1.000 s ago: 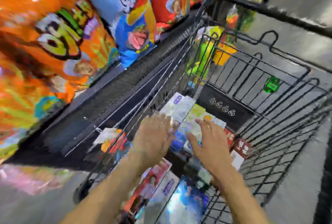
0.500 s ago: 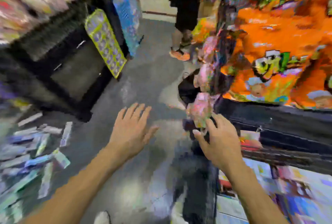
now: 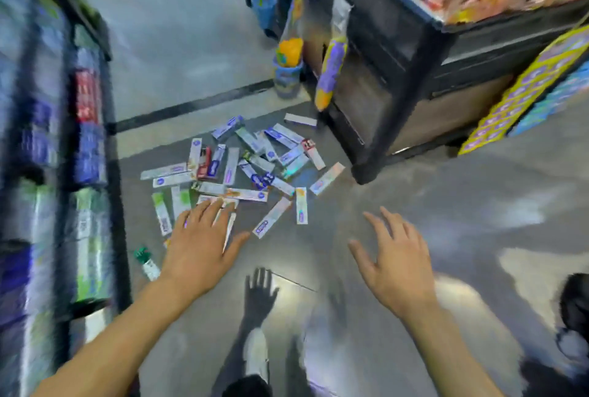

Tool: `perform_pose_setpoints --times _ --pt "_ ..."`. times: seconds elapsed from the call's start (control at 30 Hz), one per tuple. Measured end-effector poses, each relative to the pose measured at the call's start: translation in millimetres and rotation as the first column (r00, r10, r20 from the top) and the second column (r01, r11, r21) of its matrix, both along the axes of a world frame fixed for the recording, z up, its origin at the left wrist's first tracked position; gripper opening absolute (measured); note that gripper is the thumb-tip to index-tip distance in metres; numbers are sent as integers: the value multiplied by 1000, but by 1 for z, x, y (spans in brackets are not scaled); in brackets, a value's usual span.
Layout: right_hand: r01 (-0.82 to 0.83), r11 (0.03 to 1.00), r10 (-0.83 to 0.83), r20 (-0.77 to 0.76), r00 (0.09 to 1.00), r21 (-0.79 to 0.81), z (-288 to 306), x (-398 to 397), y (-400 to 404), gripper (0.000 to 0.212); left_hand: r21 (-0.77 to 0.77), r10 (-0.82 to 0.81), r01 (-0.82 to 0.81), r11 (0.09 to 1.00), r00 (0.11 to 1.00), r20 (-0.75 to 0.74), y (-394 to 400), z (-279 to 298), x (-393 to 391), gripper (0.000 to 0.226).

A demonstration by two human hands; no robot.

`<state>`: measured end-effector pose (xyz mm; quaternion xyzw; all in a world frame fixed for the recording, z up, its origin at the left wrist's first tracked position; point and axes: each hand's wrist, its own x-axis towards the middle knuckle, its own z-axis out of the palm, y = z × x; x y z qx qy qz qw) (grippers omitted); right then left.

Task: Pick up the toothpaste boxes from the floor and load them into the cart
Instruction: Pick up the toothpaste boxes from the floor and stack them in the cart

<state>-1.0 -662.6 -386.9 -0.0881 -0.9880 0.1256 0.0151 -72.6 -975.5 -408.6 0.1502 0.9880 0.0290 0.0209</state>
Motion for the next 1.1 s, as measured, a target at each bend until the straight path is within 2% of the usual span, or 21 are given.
perform_pose_setpoints --times 0.17,0.3,0.43,0.6,0.77,0.87,0.97,1.1 --pt "-222 974 222 11 975 -55 -37 -111 -108 60 47 253 -255 966 966 46 -118 -51 -39 67" --pt "-374 925 378 68 923 -65 -81 -173 -184 68 94 407 -412 906 911 71 -186 -97 -43 67" --pt "-494 863 504 114 856 -103 -140 -215 -258 65 91 476 -488 868 870 129 -243 -156 -42 66" --pt "-630 763 647 161 745 -146 -224 -244 -334 65 131 604 -620 774 784 141 -296 -231 -41 64" --pt "-744 653 756 183 629 -139 -343 -257 -393 68 250 668 -678 691 731 136 -332 -352 -28 57" --pt "-807 585 806 165 568 -84 -426 -257 -425 66 248 659 -644 723 751 29 -345 -453 -12 62" --pt "-851 524 843 155 515 -23 -507 -262 -451 68 252 610 -583 772 791 -39 -359 -548 1 54" --pt "-890 457 876 180 447 -11 -600 -261 -475 77 182 608 -592 785 793 -39 -377 -635 13 59"
